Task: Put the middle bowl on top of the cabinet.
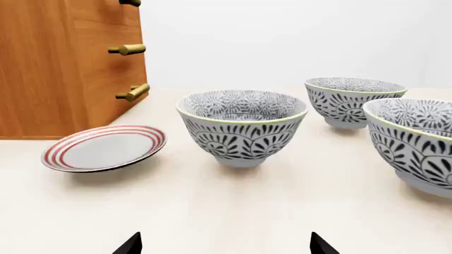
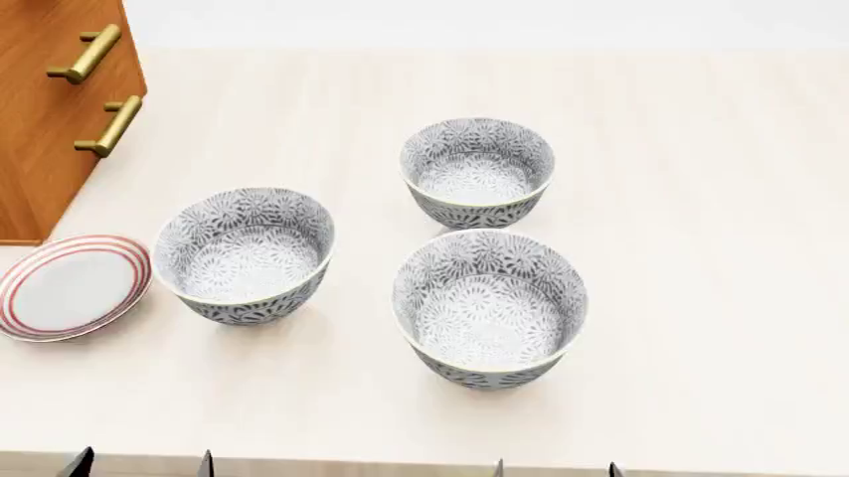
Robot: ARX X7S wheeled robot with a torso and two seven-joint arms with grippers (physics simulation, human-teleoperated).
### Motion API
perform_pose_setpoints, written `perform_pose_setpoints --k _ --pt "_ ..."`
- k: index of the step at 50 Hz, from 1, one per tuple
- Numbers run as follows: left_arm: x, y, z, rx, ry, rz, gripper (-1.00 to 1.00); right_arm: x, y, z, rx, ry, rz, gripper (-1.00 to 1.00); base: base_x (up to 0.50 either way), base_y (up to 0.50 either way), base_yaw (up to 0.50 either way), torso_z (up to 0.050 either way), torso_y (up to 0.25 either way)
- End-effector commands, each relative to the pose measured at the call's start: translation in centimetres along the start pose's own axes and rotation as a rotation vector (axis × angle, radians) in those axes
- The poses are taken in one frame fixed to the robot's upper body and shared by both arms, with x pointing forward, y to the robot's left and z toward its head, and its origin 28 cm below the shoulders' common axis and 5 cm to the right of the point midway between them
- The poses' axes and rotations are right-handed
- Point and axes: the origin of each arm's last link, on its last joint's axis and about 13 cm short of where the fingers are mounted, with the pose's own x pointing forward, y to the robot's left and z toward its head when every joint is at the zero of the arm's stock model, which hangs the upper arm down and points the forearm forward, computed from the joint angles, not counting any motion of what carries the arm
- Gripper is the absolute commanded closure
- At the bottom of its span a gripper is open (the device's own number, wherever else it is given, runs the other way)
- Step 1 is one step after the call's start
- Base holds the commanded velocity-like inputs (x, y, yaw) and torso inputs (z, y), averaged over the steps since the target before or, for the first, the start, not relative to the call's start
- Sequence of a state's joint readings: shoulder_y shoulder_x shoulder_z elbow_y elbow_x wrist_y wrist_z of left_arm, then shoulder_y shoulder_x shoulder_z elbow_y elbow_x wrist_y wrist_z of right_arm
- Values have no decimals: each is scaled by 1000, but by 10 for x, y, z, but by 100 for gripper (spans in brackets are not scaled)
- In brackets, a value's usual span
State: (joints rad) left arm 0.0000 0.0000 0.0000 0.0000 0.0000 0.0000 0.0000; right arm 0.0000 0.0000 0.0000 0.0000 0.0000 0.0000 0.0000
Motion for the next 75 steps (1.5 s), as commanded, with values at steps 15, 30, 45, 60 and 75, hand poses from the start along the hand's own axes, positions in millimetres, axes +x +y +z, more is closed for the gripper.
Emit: perform_pose_setpoints --k 15,30,45,60,75 --pt "4 1 -1 -1 21 32 -100 1 0 4 4 -17 3 -100 0 0 0 0 0" --pt "-3 0 5 10 1 5 -100 -35 -23 54 8 -191 -152 -100 0 0 0 0 0" --pt "4 4 52 -36 -108 -33 -100 -115 -67 103 20 -466 -538 -100 0 0 0 0 0" --pt "22 4 115 -97 -238 -22 -100 -97 -65 99 -28 -477 -582 -100 0 137 0 0 0" --pt "26 0 132 -102 -263 -29 -100 -99 -67 97 -19 -485 -579 -100 0 500 0 0 0"
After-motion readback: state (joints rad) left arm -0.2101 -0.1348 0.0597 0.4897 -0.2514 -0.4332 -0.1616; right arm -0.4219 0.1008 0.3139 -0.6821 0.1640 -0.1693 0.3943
